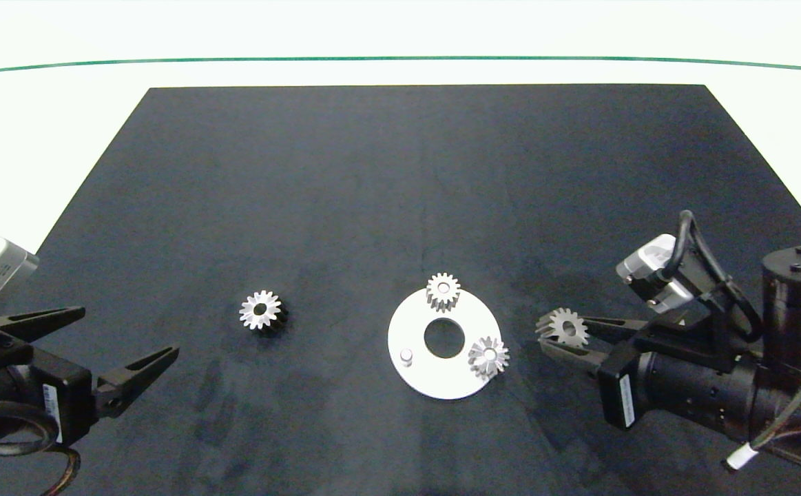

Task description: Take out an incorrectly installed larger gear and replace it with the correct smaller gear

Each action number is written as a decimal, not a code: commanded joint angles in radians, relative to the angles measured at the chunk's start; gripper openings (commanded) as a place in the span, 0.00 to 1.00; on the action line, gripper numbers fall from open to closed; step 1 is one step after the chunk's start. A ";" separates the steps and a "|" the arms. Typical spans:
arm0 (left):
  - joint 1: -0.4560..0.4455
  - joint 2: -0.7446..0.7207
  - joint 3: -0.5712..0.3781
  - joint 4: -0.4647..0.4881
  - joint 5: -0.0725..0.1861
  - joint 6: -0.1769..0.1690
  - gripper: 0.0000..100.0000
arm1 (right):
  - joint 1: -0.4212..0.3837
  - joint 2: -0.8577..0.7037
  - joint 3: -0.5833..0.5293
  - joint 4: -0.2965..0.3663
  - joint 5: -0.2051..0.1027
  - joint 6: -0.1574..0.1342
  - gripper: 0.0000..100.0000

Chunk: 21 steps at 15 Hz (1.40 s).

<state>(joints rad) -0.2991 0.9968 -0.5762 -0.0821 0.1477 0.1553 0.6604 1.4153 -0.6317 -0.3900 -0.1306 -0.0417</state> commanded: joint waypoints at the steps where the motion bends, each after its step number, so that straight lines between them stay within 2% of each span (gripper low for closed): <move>1: 0.000 0.002 0.001 -0.001 0.001 0.000 1.00 | 0.107 0.114 -0.069 -0.003 -0.057 -0.004 0.19; 4: 0.012 0.000 0.001 -0.001 0.001 0.000 1.00 | 0.168 0.165 -0.115 -0.001 -0.095 -0.004 0.19; 7: 0.017 -0.003 -0.001 -0.005 -0.002 -0.008 1.00 | 0.189 0.208 -0.154 -0.001 -0.107 -0.004 0.19; 13: 0.075 -0.063 -0.016 -0.005 -0.020 -0.010 1.00 | 0.225 0.306 -0.249 -0.001 -0.107 -0.004 0.19; 16: 0.077 -0.081 -0.017 -0.005 -0.020 -0.010 1.00 | 0.258 0.341 -0.276 0.000 -0.107 -0.003 0.19; 21: 0.077 -0.090 -0.017 -0.008 -0.020 -0.011 1.00 | 0.271 0.398 -0.316 0.000 -0.110 -0.003 0.19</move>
<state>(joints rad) -0.2226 0.9096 -0.5940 -0.0898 0.1264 0.1436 0.9294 1.7904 -0.9385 -0.3872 -0.2396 -0.0440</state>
